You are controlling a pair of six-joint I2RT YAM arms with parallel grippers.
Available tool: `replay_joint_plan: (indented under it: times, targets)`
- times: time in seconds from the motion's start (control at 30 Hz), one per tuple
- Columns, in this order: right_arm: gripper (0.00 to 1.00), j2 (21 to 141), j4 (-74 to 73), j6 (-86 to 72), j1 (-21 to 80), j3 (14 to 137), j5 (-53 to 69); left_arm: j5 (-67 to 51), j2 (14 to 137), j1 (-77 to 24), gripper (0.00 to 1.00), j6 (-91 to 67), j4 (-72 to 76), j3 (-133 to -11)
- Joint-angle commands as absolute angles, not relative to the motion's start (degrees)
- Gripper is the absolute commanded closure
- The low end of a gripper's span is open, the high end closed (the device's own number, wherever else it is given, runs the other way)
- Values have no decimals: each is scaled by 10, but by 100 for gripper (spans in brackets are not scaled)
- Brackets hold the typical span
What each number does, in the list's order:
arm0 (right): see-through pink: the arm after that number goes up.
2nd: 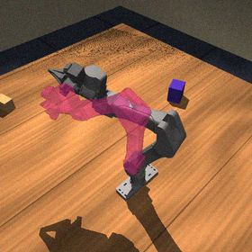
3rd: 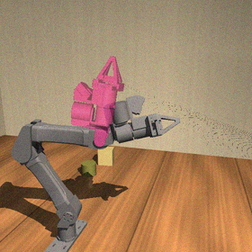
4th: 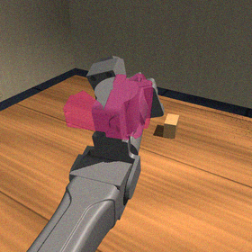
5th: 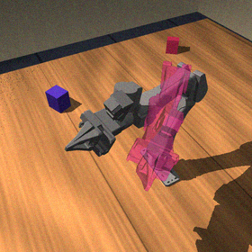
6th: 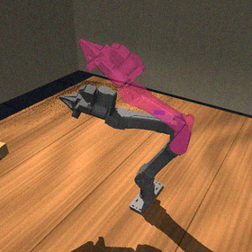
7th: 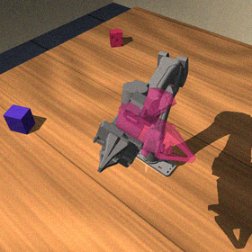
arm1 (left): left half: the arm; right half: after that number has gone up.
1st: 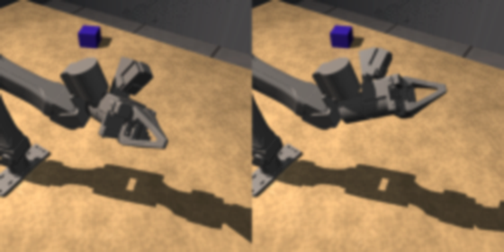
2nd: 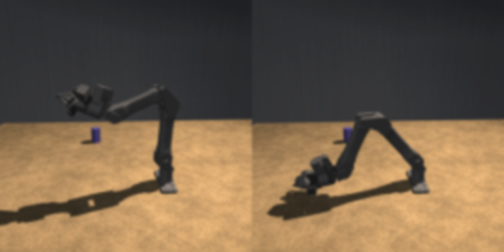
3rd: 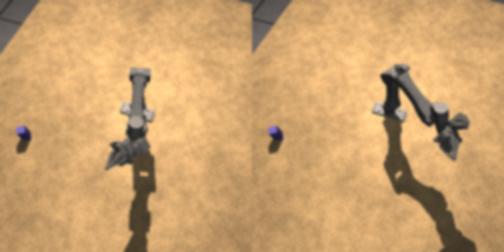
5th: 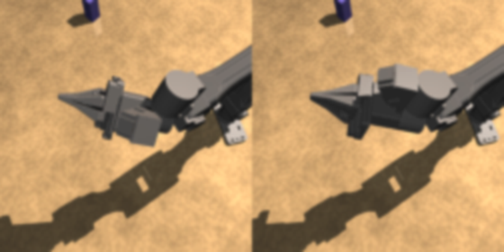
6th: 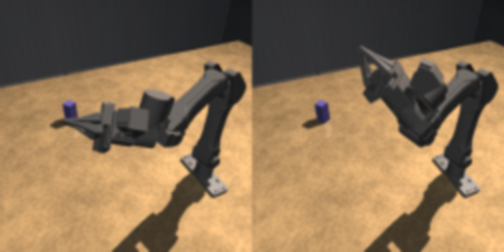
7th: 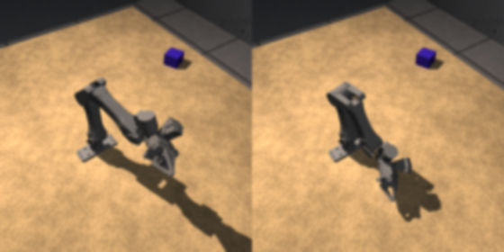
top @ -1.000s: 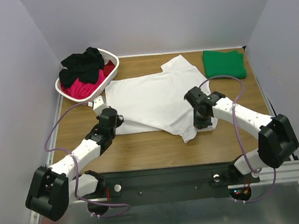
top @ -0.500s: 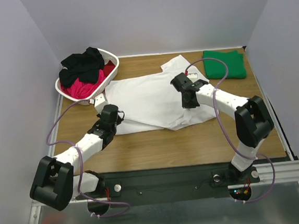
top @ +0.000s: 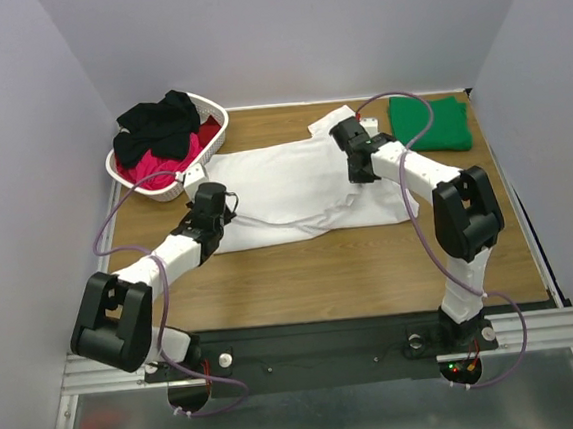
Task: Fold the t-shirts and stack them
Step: Fold the tshirt
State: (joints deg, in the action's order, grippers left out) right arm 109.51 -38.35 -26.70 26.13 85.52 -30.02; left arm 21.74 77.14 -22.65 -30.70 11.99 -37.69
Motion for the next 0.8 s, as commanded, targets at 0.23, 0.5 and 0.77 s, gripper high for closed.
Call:
replay_joint_plan:
  times: [0.23, 0.5, 0.77]
  targets:
    - [100, 1136, -348, -233, 230, 938, -303, 223, 802, -205, 100, -275, 120, -440]
    - [99, 1158, -345, -226, 219, 959, -292, 221, 829, -189, 100, -268, 118, -456]
    - [100, 1178, -341, -216, 219, 975, -298, 227, 849, -180, 100, -266, 117, -463]
